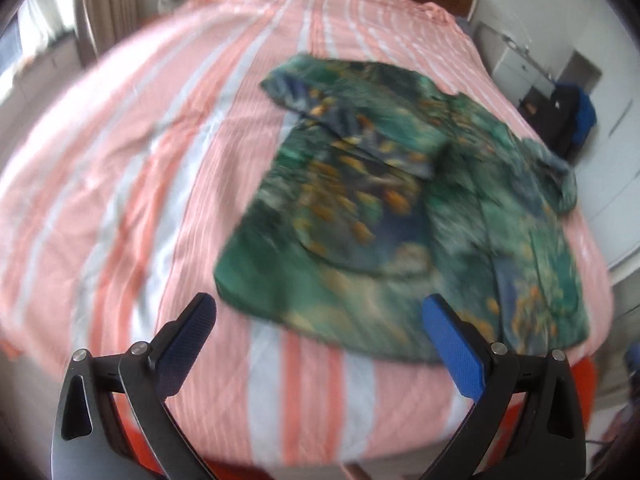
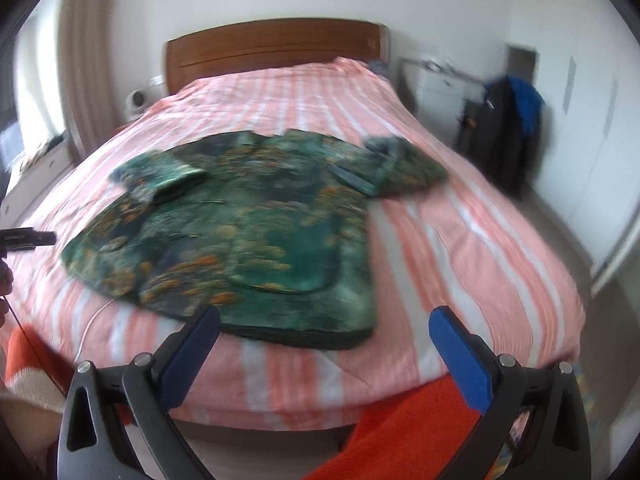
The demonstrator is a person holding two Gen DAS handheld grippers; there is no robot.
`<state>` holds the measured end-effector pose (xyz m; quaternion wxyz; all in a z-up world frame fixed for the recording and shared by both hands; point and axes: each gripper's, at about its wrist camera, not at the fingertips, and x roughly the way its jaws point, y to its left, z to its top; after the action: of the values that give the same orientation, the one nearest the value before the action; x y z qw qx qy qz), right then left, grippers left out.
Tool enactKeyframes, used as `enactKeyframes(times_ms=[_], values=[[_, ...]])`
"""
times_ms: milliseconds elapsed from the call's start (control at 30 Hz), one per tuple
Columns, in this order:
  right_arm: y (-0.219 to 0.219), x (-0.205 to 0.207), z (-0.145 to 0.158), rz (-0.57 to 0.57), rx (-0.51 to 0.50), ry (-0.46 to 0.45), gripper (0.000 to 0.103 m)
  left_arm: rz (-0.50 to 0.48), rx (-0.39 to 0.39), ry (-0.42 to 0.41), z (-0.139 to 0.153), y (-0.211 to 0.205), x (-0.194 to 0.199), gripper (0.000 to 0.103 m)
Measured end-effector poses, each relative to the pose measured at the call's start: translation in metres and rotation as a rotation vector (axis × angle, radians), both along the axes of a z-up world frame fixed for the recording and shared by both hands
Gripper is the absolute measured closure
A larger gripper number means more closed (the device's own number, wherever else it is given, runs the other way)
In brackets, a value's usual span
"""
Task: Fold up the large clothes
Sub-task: 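Grasp the green jacket's side edge with the right tool and lift it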
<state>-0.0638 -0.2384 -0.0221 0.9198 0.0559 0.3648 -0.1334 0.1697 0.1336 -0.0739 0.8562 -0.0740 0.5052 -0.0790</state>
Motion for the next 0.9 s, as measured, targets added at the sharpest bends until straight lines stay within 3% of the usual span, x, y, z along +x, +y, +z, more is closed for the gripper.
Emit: enactKeyframes(times_ms=[133,267,333,367,400,433,467,500,533,567,667,800,900], values=[[-0.056,0.006,-0.03,-0.071,0.167,0.014,0.0,-0.028,0.013,0.094,-0.043,0.018,0.05,0.001],[-0.098,0.024,-0.061,-0.078,0.372,0.055,0.0,-0.116,0.14,0.125,-0.074,0.002,0.07,0.0],[-0.113,0.039,-0.079,-0.04,0.481,0.072,0.0,-0.121,0.103,0.143,-0.081,0.003,0.07,0.001],[-0.117,0.046,-0.086,-0.026,0.509,0.089,0.0,-0.113,0.072,0.152,-0.082,0.005,0.069,0.01],[-0.119,0.054,-0.094,-0.013,0.537,0.113,0.0,-0.107,0.028,0.163,-0.082,0.007,0.067,0.035],[-0.12,0.063,-0.103,0.009,0.572,0.141,0.001,-0.105,-0.028,0.181,-0.084,0.01,0.064,0.048],[-0.119,0.07,-0.111,0.033,0.605,0.159,0.003,-0.095,-0.046,0.19,-0.083,0.012,0.061,0.077],[-0.116,0.076,-0.116,0.054,0.627,0.173,0.006,-0.088,-0.027,0.189,-0.081,0.011,0.057,0.089],[-0.113,0.083,-0.122,0.082,0.638,0.19,0.017,-0.095,-0.011,0.176,-0.077,0.009,0.051,0.09],[-0.108,0.09,-0.125,0.111,0.616,0.209,0.039,-0.101,-0.002,0.167,-0.073,0.008,0.045,0.092],[-0.095,0.104,-0.121,0.155,0.487,0.26,0.081,-0.116,-0.008,0.148,-0.054,0.003,0.021,0.094],[-0.097,0.1,-0.087,0.179,0.374,0.226,0.088,-0.144,-0.021,0.14,-0.034,-0.008,-0.03,0.094],[-0.098,0.09,-0.074,0.186,0.317,0.223,0.088,-0.162,0.001,0.156,-0.046,-0.02,-0.067,0.093]])
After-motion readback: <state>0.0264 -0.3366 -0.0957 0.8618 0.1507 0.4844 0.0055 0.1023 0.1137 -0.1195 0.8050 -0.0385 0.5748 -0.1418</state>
